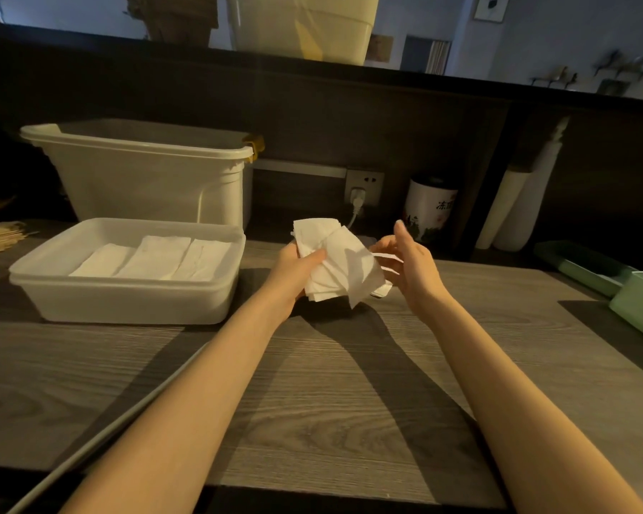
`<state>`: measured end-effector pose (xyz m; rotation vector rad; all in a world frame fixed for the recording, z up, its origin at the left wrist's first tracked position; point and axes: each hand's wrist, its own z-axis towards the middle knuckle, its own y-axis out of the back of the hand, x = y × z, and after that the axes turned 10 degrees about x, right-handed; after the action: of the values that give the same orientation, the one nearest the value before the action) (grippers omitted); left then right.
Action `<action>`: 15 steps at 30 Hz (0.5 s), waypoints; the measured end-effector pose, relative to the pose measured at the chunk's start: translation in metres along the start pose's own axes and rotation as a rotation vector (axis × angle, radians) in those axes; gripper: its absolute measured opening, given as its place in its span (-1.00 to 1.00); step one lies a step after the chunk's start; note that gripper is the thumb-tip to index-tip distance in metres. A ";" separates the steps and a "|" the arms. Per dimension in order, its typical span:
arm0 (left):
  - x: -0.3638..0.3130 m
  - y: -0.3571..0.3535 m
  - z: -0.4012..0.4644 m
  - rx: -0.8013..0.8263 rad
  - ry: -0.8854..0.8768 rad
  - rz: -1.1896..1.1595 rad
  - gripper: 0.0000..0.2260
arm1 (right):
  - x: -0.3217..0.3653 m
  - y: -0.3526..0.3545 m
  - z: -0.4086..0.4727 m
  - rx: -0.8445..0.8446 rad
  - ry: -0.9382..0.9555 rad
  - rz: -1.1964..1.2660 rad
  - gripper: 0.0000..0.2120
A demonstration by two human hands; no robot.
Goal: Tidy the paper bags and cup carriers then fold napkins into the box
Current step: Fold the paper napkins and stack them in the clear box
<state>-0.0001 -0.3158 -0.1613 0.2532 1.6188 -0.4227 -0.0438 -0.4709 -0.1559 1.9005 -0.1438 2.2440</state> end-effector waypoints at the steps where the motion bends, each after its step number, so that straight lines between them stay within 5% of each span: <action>1: 0.000 0.000 -0.001 0.009 -0.007 0.030 -0.64 | -0.001 0.000 0.000 0.031 -0.029 -0.056 -0.68; 7: 0.001 -0.004 0.000 0.041 -0.019 0.098 -0.64 | -0.006 0.001 -0.004 0.105 -0.110 -0.381 -0.74; 15: 0.002 -0.009 -0.005 0.019 0.141 -0.347 -0.81 | -0.001 0.003 -0.002 0.081 0.000 0.056 -0.89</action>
<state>-0.0087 -0.3220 -0.1615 0.0142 1.8040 -0.6973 -0.0463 -0.4732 -0.1567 1.9601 -0.1087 2.3203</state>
